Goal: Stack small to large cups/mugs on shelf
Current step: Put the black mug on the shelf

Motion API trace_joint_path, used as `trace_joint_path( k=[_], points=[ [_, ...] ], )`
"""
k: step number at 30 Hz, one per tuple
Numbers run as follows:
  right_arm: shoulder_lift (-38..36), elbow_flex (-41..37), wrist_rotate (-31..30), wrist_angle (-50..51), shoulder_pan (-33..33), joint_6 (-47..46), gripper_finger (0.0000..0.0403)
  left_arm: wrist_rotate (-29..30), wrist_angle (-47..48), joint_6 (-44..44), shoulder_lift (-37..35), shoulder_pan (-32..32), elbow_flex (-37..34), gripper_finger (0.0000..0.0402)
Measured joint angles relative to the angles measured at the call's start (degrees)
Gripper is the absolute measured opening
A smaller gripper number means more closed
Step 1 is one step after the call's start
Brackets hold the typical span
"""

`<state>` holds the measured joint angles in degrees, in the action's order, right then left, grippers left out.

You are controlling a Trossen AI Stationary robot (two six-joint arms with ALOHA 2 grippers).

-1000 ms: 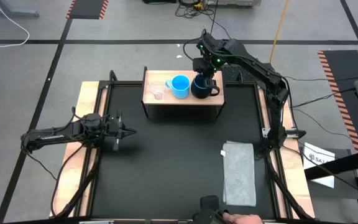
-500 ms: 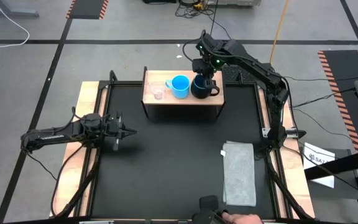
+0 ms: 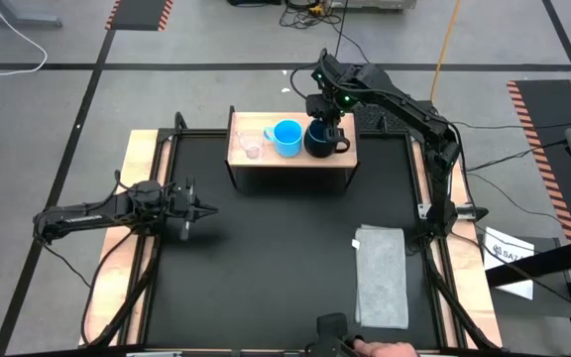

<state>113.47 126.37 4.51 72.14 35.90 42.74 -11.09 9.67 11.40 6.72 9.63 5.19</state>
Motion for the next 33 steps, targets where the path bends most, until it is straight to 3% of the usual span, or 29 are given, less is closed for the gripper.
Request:
trace_joint_path(
  k=[27,33],
  points=[
    [0.1,0.0,-0.4,-0.2,-1.4,0.4,0.0016,0.0,0.5,-0.3,0.0,0.0,0.0,0.0026],
    [0.3,-0.1,-0.2,0.3,-1.4,-0.3,0.0045,0.0,0.5,-0.3,0.0,0.0,0.0,0.0026]
  ],
)
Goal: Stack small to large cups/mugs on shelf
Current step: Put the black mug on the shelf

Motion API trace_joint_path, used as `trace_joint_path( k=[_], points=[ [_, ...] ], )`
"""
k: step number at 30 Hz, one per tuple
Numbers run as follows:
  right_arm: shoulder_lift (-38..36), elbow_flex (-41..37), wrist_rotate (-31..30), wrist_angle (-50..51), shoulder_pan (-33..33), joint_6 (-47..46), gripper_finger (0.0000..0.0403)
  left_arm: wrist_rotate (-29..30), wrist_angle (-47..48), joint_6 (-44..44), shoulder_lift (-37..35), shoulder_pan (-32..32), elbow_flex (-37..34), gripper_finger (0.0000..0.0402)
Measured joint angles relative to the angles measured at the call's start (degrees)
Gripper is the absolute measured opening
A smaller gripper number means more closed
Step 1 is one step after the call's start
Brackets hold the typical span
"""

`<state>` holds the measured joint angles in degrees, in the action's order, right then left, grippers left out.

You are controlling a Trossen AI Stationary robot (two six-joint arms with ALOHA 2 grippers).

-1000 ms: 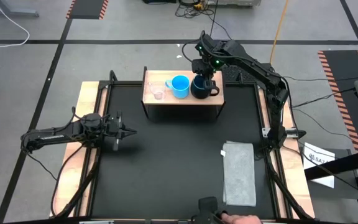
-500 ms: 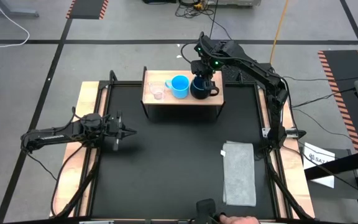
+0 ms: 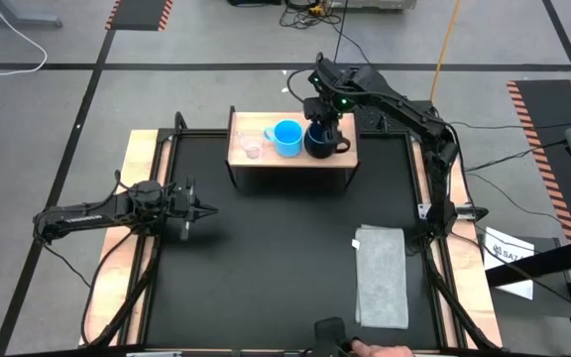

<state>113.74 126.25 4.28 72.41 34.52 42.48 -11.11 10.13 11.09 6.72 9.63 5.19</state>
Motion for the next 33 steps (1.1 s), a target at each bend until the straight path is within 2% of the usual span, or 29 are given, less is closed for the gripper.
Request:
trace_joint_path(
  k=[8,14,23,33],
  points=[
    [0.1,-0.2,0.3,-0.5,-0.1,-0.9,0.0120,0.0,0.2,0.0,0.0,0.0,0.0,0.0026],
    [-1.6,-0.1,0.5,-1.1,-0.1,-0.9,0.0153,-0.1,0.3,0.0,0.0,0.0,0.0,0.0026],
    [-4.5,0.0,0.5,-1.4,-0.2,-2.3,0.0159,-0.7,0.3,0.2,0.0,0.0,0.0,0.0026],
    [-4.6,0.0,0.7,-1.0,-0.2,-2.6,0.0160,-0.7,0.3,0.2,0.0,0.0,0.0,0.0026]
  ],
)
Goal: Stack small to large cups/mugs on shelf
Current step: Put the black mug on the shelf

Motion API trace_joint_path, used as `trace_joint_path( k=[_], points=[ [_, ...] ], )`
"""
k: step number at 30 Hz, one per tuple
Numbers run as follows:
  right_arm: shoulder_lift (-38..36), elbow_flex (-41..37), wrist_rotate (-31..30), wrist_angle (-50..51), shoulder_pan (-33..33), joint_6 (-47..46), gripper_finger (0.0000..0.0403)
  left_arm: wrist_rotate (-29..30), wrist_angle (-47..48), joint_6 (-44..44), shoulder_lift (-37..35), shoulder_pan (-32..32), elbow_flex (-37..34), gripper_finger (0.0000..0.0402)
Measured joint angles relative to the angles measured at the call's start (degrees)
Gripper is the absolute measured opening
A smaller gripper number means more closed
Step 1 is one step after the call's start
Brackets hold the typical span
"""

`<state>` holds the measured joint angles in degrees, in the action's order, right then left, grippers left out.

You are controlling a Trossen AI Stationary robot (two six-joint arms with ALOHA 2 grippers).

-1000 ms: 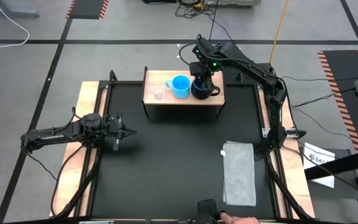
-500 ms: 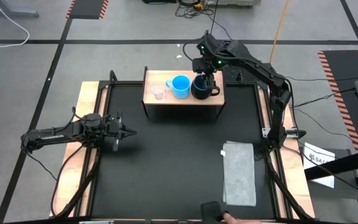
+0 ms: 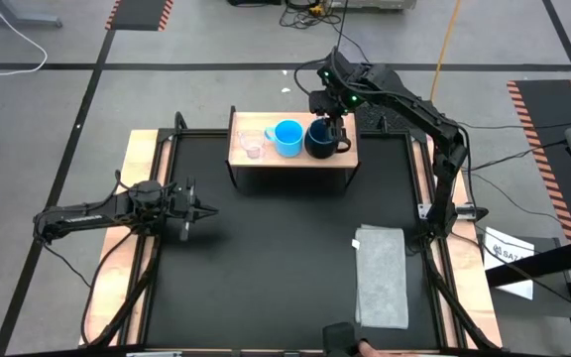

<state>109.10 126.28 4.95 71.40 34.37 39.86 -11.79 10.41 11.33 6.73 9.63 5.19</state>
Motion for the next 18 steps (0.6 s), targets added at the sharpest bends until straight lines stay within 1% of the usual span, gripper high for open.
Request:
trace_joint_path(
  k=[14,18],
  points=[
    [0.0,0.0,0.0,0.0,0.0,0.1,0.0160,0.0,0.0,0.0,0.0,0.0,0.0,0.0026],
    [-1.7,0.0,-0.1,-0.1,0.0,0.0,0.0160,0.0,0.0,0.0,0.0,0.0,0.0,0.0026]
  ],
)
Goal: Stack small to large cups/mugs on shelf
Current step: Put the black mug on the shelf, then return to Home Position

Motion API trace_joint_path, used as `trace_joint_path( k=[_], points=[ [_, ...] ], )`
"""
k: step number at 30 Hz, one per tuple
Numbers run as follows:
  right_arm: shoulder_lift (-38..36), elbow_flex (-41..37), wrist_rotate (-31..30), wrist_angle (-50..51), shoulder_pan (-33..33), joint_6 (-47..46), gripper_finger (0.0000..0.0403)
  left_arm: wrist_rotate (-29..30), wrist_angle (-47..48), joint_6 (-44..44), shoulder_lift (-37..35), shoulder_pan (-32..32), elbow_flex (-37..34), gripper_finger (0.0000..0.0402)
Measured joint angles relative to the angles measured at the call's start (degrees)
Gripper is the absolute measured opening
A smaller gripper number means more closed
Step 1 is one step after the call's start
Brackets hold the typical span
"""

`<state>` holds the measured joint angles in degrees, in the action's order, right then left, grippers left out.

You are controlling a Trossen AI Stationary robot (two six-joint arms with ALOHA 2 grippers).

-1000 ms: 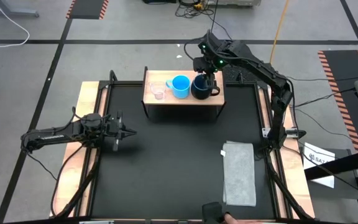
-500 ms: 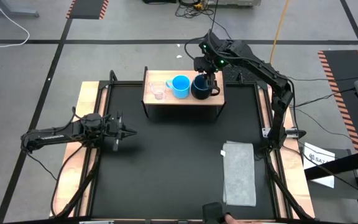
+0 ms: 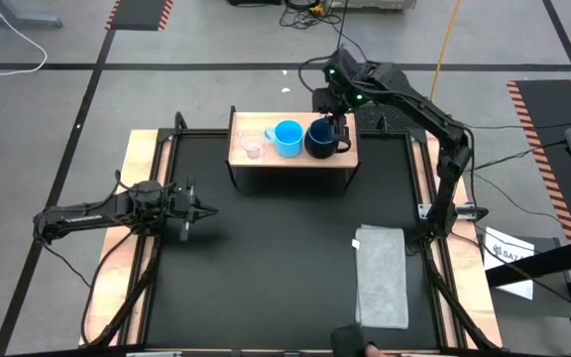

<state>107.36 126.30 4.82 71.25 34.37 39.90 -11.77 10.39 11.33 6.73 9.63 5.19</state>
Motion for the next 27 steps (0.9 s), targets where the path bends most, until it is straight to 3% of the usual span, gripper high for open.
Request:
trace_joint_path(
  k=[8,15,20,24,27],
  points=[
    [-8.5,0.0,4.3,-1.7,-0.4,-0.5,0.0127,-0.2,-0.2,0.0,0.0,0.0,0.0,0.0026],
    [-17.4,0.1,16.3,-2.8,-1.1,-3.4,0.0012,-0.2,-0.3,-0.5,0.0,0.0,0.0,0.0026],
    [-20.5,0.1,18.9,-1.8,-2.0,-8.0,0.0002,-0.3,-0.5,-1.0,0.0,0.0,0.0,0.0026],
    [-23.0,-4.5,31.8,-5.1,-1.9,-12.1,0.0001,-0.3,-0.4,-1.4,0.0,0.0,0.0,0.0026],
    [-26.0,-12.5,36.4,-10.0,-2.5,-13.8,0.0000,-0.3,-0.4,-1.6,0.0,0.0,0.0,0.0026]
  ],
)
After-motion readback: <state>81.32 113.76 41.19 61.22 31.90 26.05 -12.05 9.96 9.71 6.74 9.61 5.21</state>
